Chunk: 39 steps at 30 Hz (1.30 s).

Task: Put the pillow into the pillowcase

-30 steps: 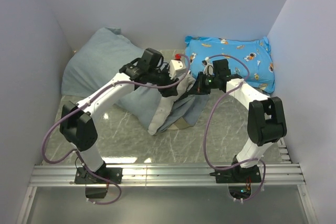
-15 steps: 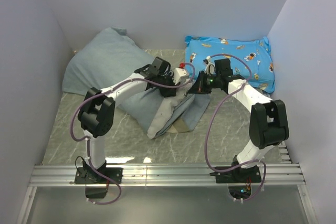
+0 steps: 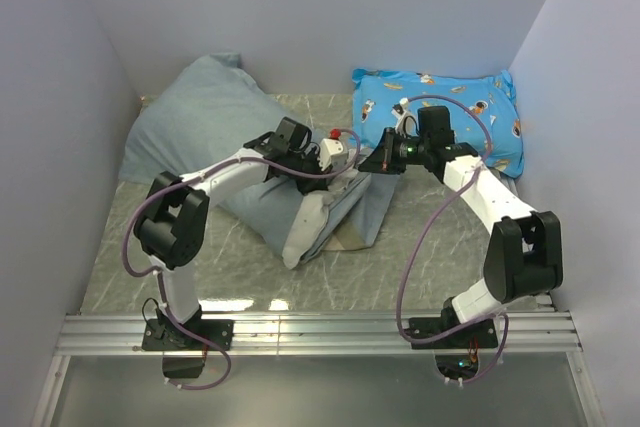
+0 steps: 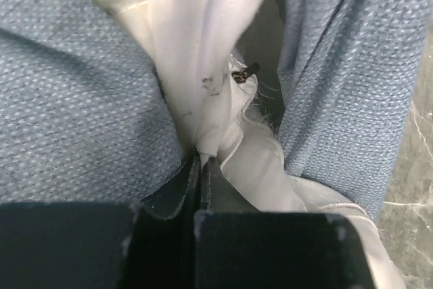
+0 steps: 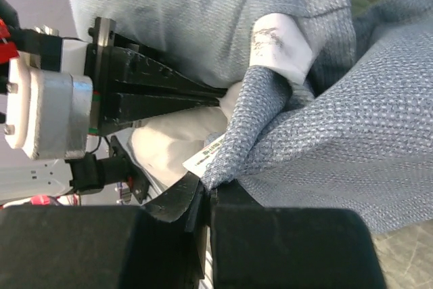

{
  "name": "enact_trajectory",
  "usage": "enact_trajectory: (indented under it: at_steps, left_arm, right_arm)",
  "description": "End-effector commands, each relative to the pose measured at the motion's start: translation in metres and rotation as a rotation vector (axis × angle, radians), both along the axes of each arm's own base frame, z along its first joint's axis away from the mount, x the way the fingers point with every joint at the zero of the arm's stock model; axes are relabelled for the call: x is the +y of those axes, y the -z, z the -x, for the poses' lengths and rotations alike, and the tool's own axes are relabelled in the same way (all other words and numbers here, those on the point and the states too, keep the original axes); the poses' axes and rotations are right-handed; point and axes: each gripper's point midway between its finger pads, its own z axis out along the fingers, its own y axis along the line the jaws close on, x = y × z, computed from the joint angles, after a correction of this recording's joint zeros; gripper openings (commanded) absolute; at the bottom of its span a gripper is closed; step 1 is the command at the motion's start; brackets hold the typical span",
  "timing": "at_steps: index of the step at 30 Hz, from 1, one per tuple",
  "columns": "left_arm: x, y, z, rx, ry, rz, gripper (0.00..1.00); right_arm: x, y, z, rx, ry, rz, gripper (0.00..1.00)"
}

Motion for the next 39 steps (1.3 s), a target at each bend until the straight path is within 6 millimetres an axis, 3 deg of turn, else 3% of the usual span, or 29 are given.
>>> enact_trajectory:
  at_steps: [1,3,4,6,7,8,9,11,13,15,16,17,18,19,21,22,23,24,25,26,27,29,31,32,34,35,36,37,39]
  left_arm:
    - [0.047,0.053,0.065,0.278,0.004,-0.217,0.0]
    - [0.028,0.032,0.057,0.342,-0.023,-0.095,0.01]
    - [0.027,0.02,0.043,0.372,-0.058,-0.023,0.01]
    - [0.001,-0.017,0.008,0.397,-0.145,0.121,0.01]
    - [-0.017,-0.048,-0.01,0.354,-0.132,0.196,0.02]
    - [-0.027,-0.055,-0.02,0.367,-0.16,0.226,0.02]
    - [-0.039,-0.067,-0.027,0.365,-0.184,0.259,0.02]
    - [-0.061,-0.092,-0.058,0.34,-0.233,0.355,0.01]
    - [-0.068,-0.107,-0.083,0.319,-0.288,0.416,0.0]
    - [-0.061,-0.105,-0.103,0.352,-0.4,0.459,0.0]
    - [-0.055,-0.09,-0.103,0.382,-0.444,0.456,0.01]
    - [-0.052,-0.105,-0.109,0.355,-0.468,0.508,0.07]
    - [-0.049,-0.105,-0.106,0.36,-0.472,0.507,0.24]
    - [-0.043,-0.099,-0.1,0.353,-0.458,0.491,0.29]
    - [-0.034,-0.114,-0.078,0.324,-0.397,0.455,0.41]
    - [-0.028,-0.114,-0.07,0.275,-0.346,0.423,0.46]
    - [-0.021,-0.133,-0.061,0.222,-0.321,0.418,0.5]
    - [-0.01,-0.127,-0.049,0.24,-0.33,0.354,0.56]
    - [-0.004,-0.133,-0.044,0.205,-0.314,0.331,0.69]
    - [0.005,-0.147,-0.037,0.115,-0.276,0.304,0.71]
    - [0.017,-0.142,-0.032,0.08,-0.289,0.231,0.85]
    - [0.032,-0.149,-0.021,-0.025,-0.238,0.15,0.86]
    - [0.048,-0.134,-0.007,-0.044,-0.233,0.044,0.87]
    - [0.055,-0.138,-0.002,-0.104,-0.207,0.011,0.87]
    - [0.062,-0.119,0.013,-0.156,-0.159,-0.096,0.87]
    - [0.062,-0.124,0.02,-0.204,-0.142,-0.101,0.87]
    - [0.051,-0.12,0.035,-0.235,-0.087,-0.121,0.88]
    - [0.052,-0.101,0.047,-0.238,-0.045,-0.164,0.89]
    - [0.041,-0.093,0.054,-0.324,0.022,-0.196,0.9]
  right_arm:
    - [-0.005,-0.075,-0.014,-0.282,0.008,-0.076,0.0]
    - [0.012,-0.06,0.007,-0.219,-0.07,-0.078,0.0]
    - [0.019,-0.054,0.017,-0.193,-0.105,-0.083,0.0]
    - [0.041,-0.035,0.051,-0.144,-0.214,-0.087,0.0]
    - [0.047,-0.031,0.062,-0.152,-0.262,-0.079,0.0]
    - [0.059,-0.023,0.082,-0.123,-0.332,-0.07,0.0]
    - [0.063,-0.019,0.089,-0.111,-0.367,-0.062,0.0]
    - [0.065,-0.012,0.101,-0.064,-0.429,-0.059,0.0]
    - [0.064,-0.001,0.104,-0.019,-0.451,-0.042,0.0]
    - [0.052,0.007,0.097,-0.01,-0.43,-0.004,0.0]
    - [0.047,0.009,0.092,-0.004,-0.403,0.004,0.0]
    - [0.043,0.009,0.083,-0.006,-0.381,0.009,0.0]
    - [0.037,0.01,0.074,-0.006,-0.351,0.016,0.0]
    - [0.024,0.022,0.055,0.01,-0.29,0.053,0.0]
    - [0.014,0.018,0.026,-0.017,-0.239,0.082,0.0]
    - [0.004,0.034,0.008,0.011,-0.196,0.115,0.0]
    - [0.003,0.026,-0.01,-0.02,-0.181,0.123,0.0]
    - [0.001,0.029,-0.022,-0.019,-0.169,0.132,0.0]
    - [0.0,0.031,-0.032,-0.02,-0.156,0.138,0.0]
    - [0.002,0.034,-0.051,-0.021,-0.148,0.144,0.0]
    - [0.004,0.033,-0.059,-0.025,-0.148,0.14,0.0]
    - [0.013,0.029,-0.081,-0.022,-0.147,0.106,0.0]
    - [0.019,0.023,-0.093,-0.021,-0.147,0.08,0.0]
    - [0.022,0.014,-0.099,-0.037,-0.148,0.068,0.0]
    - [0.027,0.009,-0.1,-0.026,-0.162,0.039,0.0]
    - [0.029,0.007,-0.097,-0.019,-0.168,0.029,0.0]
    - [0.033,-0.003,-0.092,-0.033,-0.185,0.013,0.0]
    - [0.033,-0.005,-0.087,-0.026,-0.188,0.007,0.0]
    - [0.033,0.0,-0.073,0.009,-0.193,0.004,0.03]
